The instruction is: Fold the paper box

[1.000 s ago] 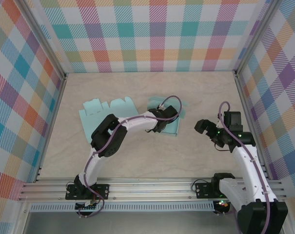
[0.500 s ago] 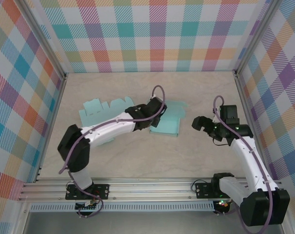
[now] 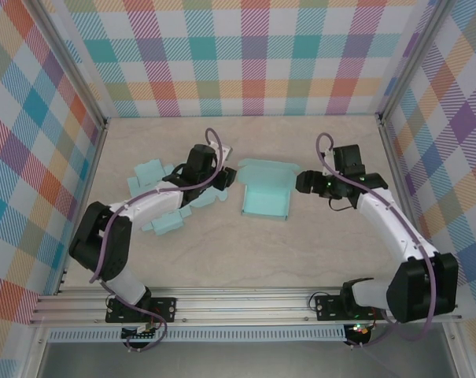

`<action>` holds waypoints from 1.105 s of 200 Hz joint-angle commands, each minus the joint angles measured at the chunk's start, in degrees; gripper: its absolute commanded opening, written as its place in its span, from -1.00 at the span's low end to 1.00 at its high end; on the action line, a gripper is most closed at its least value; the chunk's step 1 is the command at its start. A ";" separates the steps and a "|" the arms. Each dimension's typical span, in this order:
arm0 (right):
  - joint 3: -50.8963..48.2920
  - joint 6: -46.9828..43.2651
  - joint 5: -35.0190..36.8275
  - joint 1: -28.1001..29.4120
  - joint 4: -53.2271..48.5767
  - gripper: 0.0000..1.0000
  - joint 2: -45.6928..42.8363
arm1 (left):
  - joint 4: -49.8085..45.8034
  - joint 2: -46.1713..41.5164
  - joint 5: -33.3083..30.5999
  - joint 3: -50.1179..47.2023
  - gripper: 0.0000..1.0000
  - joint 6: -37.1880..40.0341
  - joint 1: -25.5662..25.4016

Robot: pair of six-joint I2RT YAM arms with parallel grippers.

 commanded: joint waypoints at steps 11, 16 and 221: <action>4.13 -3.62 -0.46 1.28 3.26 0.48 4.72 | 5.91 3.36 9.12 1.61 0.06 1.77 0.73; 4.61 -3.71 -0.40 1.49 3.57 0.47 5.58 | 5.63 3.64 9.44 1.90 0.05 1.76 0.75; 8.39 -2.08 5.32 8.05 5.04 -0.01 15.39 | -3.00 9.27 9.74 8.88 -0.55 0.78 -2.88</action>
